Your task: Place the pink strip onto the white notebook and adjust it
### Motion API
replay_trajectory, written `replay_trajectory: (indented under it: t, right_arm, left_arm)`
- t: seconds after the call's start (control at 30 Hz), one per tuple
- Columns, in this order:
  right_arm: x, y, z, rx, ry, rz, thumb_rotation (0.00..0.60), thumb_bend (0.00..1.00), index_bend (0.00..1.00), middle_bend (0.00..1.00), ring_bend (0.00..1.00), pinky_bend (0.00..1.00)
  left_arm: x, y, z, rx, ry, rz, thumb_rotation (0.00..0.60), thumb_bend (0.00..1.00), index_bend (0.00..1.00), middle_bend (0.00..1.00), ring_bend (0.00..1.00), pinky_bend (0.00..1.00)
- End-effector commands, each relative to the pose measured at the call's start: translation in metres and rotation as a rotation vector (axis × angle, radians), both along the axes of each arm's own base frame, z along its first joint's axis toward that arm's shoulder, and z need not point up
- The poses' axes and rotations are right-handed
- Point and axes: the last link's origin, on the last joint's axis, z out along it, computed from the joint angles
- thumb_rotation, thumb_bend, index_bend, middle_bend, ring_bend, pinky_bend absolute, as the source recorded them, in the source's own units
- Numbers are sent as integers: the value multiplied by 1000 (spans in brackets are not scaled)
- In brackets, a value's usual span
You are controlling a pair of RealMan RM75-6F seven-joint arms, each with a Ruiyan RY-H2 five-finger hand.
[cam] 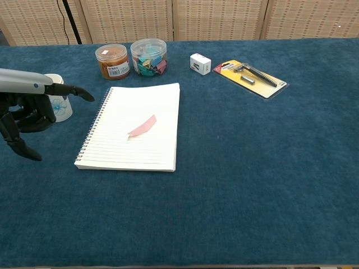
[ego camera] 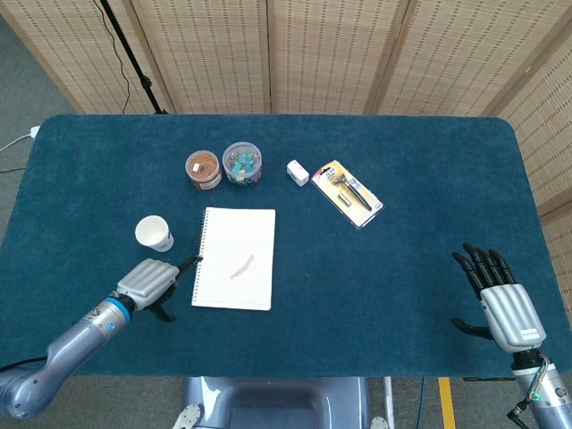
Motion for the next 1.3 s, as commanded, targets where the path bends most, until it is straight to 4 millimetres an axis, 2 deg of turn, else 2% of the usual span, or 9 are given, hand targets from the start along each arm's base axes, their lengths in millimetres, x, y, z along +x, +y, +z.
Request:
replay_trajectory:
  t: [0.03,0.1,0.17,0.2,0.53,0.73,0.93,1.3]
  right_arm:
    - [0,0,-1,2,-10,0,600,0,61,0,0,0]
    - [1,0,-1,-1,-15,3,600,0,61,0,0,0]
    - [1,1,0,-5,-17,7,600,0,61,0,0,0]
    - [2,1,0,-7,-19,8,600,0,61,0,0,0]
    - [3,1,0,-10,-40,15,600,0,57,0,0,0]
    - [1,0,4,-32,-64,7,600,0,57,0,0,0]
    - [0,0,6,-32,-77,3,600,0,57,0,0,0]
    - [1,1,9,-35,-93,7,600,0,60,0,0,0]
  left_arm:
    - [0,1,-6,4,11,4,600,0,0,479,412,423]
    - [2,1,-8,9,10,10,600,0,0,226,163,171]
    - [4,2,-9,17,5,15,600,0,12,54,26,40]
    - [5,2,-9,23,2,16,600,0,28,6,1,5]
    - [16,11,-17,27,-24,30,600,0,118,0,0,0]
    - [28,23,-36,31,27,14,600,0,131,0,0,0]
    - [41,24,-57,15,70,0,600,0,132,0,0,0]
    - [60,19,-75,39,131,-62,600,0,155,0,0,0]
